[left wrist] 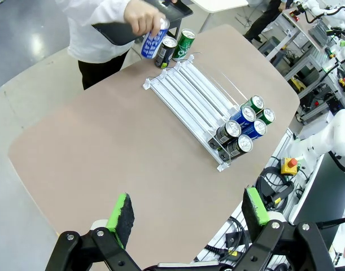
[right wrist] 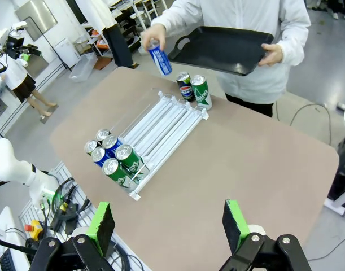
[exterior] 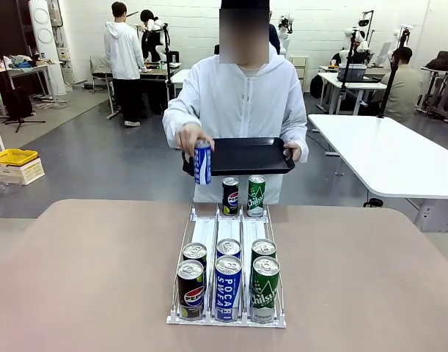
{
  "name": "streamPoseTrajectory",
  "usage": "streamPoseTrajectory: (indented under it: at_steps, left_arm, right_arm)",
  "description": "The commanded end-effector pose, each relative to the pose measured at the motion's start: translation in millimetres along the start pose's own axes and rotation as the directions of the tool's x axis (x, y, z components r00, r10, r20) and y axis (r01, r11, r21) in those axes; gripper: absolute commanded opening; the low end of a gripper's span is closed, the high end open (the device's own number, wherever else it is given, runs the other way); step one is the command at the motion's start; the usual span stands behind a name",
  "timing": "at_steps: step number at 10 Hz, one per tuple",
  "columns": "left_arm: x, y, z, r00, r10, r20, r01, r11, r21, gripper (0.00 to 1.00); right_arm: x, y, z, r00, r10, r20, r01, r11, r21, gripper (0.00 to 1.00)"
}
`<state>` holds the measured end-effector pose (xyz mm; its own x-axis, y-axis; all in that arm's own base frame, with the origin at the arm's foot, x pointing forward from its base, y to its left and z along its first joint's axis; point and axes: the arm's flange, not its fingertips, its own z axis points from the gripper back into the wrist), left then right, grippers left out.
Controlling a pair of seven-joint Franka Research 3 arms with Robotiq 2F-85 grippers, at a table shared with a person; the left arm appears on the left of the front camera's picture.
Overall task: Retrieve and hand over the desired beverage to the person.
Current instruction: Pick up a can of the same type that the person held from the Automatic Can Dispenser.
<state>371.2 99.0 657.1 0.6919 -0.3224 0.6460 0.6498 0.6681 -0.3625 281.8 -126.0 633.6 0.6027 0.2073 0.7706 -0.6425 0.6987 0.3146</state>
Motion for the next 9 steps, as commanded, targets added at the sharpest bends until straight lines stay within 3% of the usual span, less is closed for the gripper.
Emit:
streamPoseTrajectory:
  at_steps: [1, 9]
  left_arm:
    - [-0.2, 1.5, 1.4, 1.000, -0.022, 0.007, 0.022, 1.000, -0.012, 1.00]
    - [-0.2, 1.5, 1.4, 1.000, -0.022, 0.007, 0.022, 1.000, -0.012, 1.00]
  right_arm:
    - [3.5, -1.5, -0.2, 1.000, 0.013, 0.018, -0.013, 1.000, 0.024, 1.00]
    - [3.5, -1.5, -0.2, 1.000, 0.013, 0.018, -0.013, 1.000, 0.024, 1.00]
